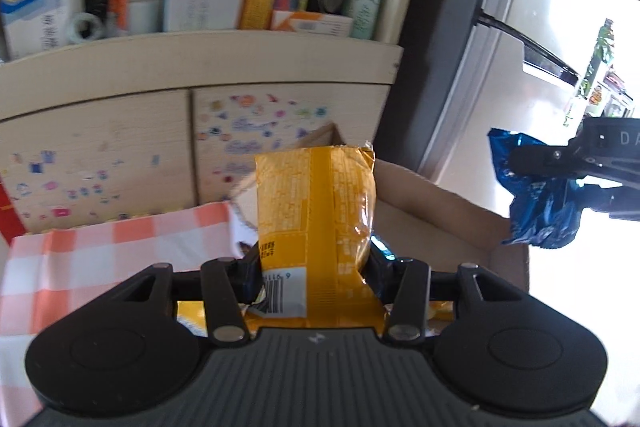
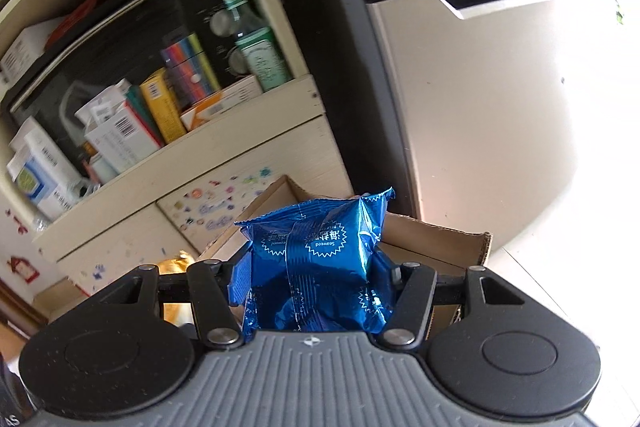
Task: Organize snacks
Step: 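Open both tools over the cardboard box to drop the yellow and blue bags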
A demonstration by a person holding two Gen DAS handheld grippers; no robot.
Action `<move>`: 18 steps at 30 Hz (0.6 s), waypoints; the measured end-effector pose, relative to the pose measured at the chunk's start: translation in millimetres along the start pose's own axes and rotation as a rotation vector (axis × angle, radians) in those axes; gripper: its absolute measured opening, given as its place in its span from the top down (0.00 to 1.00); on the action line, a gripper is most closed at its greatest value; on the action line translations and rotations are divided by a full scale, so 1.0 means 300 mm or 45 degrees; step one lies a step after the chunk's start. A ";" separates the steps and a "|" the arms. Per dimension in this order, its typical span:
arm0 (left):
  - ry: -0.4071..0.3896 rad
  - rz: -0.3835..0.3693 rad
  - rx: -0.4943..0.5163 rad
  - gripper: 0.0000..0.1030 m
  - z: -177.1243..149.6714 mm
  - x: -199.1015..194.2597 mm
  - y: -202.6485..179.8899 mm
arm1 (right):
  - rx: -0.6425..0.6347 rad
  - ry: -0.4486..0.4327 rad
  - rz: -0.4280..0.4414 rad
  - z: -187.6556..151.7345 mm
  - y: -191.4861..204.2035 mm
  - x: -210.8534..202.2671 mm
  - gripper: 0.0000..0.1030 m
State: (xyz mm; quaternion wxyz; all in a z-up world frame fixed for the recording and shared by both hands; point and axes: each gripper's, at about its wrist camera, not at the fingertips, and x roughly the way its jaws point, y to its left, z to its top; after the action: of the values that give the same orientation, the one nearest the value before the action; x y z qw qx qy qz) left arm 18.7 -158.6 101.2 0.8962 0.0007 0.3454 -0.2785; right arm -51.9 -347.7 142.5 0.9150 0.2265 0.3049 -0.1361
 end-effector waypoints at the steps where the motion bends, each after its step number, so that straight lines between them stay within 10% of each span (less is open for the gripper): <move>1: 0.007 -0.013 0.000 0.53 0.006 0.015 -0.014 | 0.006 -0.003 -0.013 0.002 -0.005 0.002 0.37; 9: 0.057 -0.093 0.041 0.52 0.048 0.136 -0.126 | 0.113 -0.019 -0.060 0.013 -0.049 0.018 0.35; 14: 0.063 -0.092 0.036 0.20 0.060 0.154 -0.158 | 0.172 -0.042 -0.069 0.017 -0.072 0.006 0.21; 18: 0.072 -0.106 0.039 0.19 0.069 0.129 -0.152 | 0.174 -0.046 -0.054 0.018 -0.074 -0.006 0.19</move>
State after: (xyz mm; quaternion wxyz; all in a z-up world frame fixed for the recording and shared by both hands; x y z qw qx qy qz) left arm 32.2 -220.5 101.8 0.8736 0.0080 0.3659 -0.3207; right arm -59.1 -369.2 140.1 0.8997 0.2796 0.2829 -0.1801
